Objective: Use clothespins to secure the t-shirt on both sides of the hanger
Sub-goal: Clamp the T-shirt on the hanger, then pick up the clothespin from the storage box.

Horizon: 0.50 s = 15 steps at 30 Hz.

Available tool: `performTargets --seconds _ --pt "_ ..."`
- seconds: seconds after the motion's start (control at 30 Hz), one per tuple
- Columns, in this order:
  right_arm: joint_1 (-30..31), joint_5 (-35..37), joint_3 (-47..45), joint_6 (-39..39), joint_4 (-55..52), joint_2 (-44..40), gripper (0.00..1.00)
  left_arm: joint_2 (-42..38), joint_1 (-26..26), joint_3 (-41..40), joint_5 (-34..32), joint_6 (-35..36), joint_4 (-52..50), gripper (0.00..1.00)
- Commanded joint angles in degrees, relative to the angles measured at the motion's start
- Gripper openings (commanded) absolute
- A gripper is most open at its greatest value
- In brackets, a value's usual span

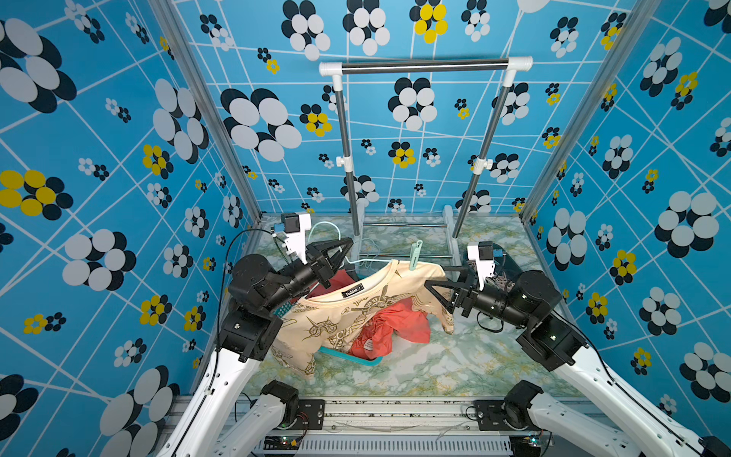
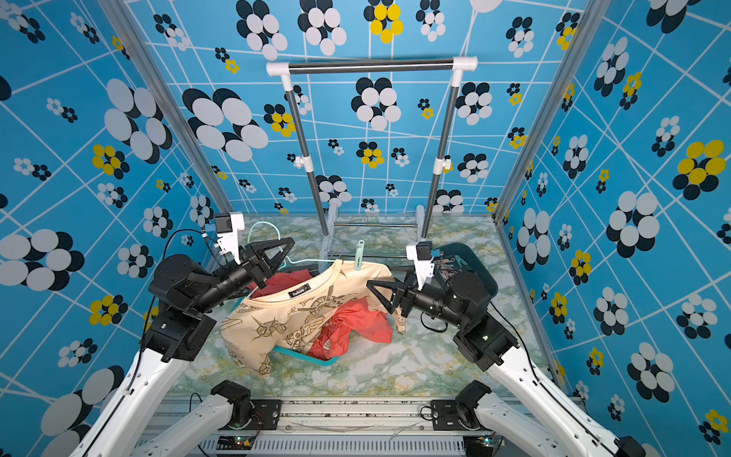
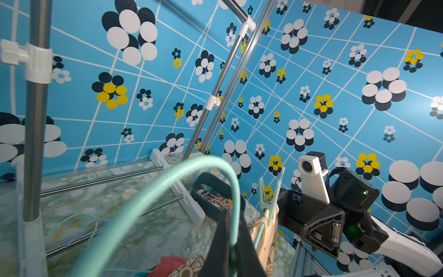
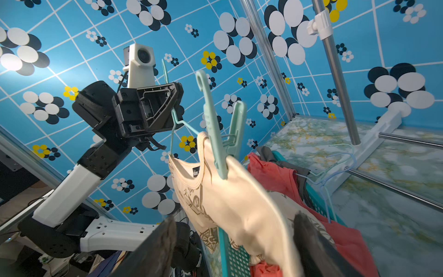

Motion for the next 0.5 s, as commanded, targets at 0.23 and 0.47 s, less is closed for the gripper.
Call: performTargets --seconds 0.23,0.47 --pt "0.2 22.4 -0.6 -3.2 -13.0 -4.7 0.81 -5.9 0.4 -1.4 -30.2 3.7 -2.8 0.00" --pt "-0.1 31.7 2.2 -2.5 -21.3 -1.3 0.77 -5.2 -0.2 2.0 -48.2 3.5 1.0 0.00"
